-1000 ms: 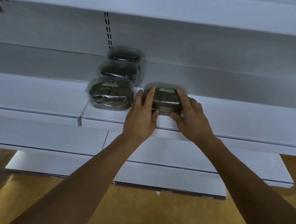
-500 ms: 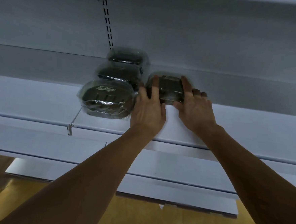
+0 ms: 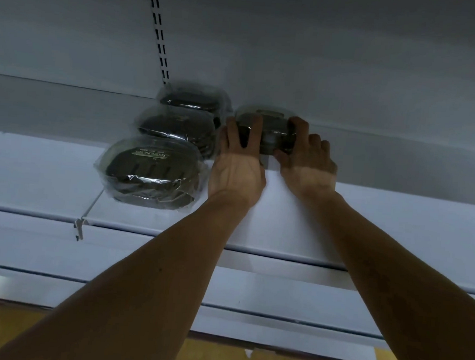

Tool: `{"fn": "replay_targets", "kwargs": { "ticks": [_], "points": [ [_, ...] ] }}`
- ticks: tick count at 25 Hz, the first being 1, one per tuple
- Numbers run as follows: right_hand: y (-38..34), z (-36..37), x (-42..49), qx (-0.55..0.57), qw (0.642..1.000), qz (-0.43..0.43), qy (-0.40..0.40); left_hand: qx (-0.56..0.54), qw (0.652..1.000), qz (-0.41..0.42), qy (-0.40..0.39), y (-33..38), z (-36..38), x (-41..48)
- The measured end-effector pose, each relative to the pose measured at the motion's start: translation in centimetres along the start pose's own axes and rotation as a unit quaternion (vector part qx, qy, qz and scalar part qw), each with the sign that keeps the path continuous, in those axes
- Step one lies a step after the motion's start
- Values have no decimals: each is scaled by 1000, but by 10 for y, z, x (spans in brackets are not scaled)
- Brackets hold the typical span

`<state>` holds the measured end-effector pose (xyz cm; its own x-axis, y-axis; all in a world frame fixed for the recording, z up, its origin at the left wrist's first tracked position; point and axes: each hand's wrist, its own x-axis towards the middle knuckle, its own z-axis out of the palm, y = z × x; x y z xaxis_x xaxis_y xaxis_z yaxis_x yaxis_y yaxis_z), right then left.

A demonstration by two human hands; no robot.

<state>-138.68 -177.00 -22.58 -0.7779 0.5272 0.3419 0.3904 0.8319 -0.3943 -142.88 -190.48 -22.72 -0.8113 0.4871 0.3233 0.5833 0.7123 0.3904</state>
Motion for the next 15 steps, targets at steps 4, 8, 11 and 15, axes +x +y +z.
{"fn": "replay_targets", "kwargs": {
  "ticks": [4,8,11,15],
  "points": [
    [-5,6,12,-10,1000,8,4,30,999,24,18,2,-2,-1],
    [-5,11,17,-9,1000,-11,3,47,999,4,-20,-4,3,2],
    [-5,12,18,-22,999,-39,-13,68,997,-4,-44,-7,7,6],
    [-7,7,13,0,999,-26,-37,76,993,-20,-88,-6,7,8]
  ]
}}
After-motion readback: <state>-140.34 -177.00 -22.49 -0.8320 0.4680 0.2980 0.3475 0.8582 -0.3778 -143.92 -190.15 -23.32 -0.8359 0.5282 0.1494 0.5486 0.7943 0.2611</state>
